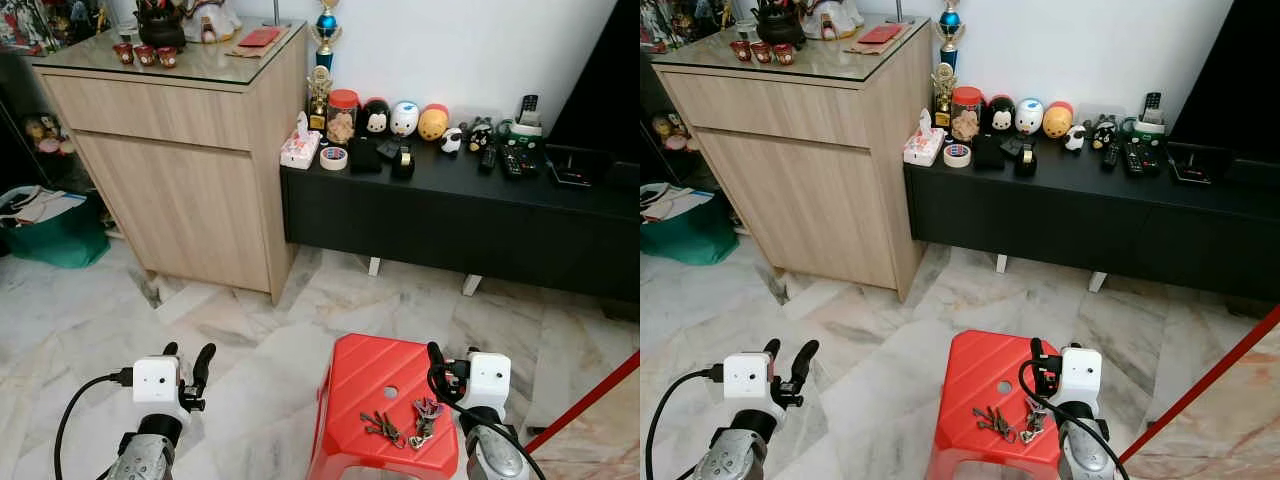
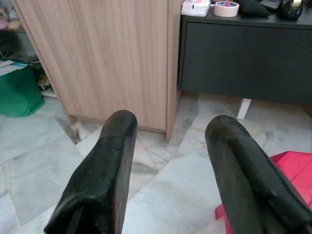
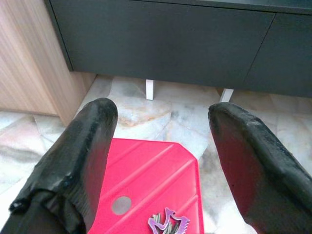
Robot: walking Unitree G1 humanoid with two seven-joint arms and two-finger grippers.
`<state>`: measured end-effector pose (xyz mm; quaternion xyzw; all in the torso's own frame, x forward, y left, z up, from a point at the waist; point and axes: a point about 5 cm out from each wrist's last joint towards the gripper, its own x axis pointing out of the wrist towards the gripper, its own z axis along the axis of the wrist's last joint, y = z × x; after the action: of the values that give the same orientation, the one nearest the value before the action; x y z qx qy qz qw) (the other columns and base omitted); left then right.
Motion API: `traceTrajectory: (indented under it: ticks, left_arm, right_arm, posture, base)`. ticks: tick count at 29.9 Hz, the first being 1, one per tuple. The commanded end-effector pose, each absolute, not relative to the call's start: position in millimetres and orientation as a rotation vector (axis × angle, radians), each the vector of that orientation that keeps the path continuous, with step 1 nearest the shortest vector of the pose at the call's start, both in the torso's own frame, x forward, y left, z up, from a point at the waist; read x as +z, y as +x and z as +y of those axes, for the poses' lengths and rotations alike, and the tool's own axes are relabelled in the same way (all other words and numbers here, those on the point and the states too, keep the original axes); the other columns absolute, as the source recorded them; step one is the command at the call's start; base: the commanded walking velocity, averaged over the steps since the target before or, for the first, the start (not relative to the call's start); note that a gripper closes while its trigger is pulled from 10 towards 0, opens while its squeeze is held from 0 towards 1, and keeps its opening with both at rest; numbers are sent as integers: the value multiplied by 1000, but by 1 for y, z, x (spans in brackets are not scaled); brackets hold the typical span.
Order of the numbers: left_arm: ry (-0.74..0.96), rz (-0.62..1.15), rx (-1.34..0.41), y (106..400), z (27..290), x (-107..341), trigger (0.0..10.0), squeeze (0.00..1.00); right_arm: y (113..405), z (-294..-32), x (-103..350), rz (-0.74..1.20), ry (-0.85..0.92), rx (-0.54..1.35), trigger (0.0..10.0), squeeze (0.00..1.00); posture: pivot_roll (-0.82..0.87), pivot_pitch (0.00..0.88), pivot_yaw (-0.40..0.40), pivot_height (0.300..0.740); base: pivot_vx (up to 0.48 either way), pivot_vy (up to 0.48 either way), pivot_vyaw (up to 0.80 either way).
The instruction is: Hang keys on a hook
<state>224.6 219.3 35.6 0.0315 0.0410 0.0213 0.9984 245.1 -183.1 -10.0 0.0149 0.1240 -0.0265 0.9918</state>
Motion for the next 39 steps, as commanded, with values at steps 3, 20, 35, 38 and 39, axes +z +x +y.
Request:
traceTrajectory:
  ticks: [3, 20, 35, 38, 39]
  left_arm:
    - [55, 124, 52, 221, 221, 27, 10000, 0]
    - [38, 656, 93, 183, 232, -60, 10000, 0]
    - [45, 337, 99, 221, 230, -22, 10000, 0]
    - [45, 162, 106, 239, 233, 6, 10000, 0]
    - [50, 134, 102, 241, 233, 11, 10000, 0]
  right_arm:
    - [249, -182, -8, 251, 43, -52, 10000, 0]
    - [190, -193, -75, 795, 34, -41, 10000, 0]
    - [240, -186, -35, 457, 10, -31, 10000, 0]
    - [258, -180, -14, 310, 5, -1, 10000, 0]
    - [260, -180, -10, 290, 4, -1, 10000, 0]
  posture:
    - [38, 0, -41, 740]
    - [35, 0, -49, 740]
    - [35, 0, -41, 740]
    - [29, 0, -39, 740]
    - [29, 0, -39, 740]
  base:
    - [0, 0, 0]
    - [0, 0, 0]
    - [0, 0, 0]
    - [0, 0, 0]
    - [0, 0, 0]
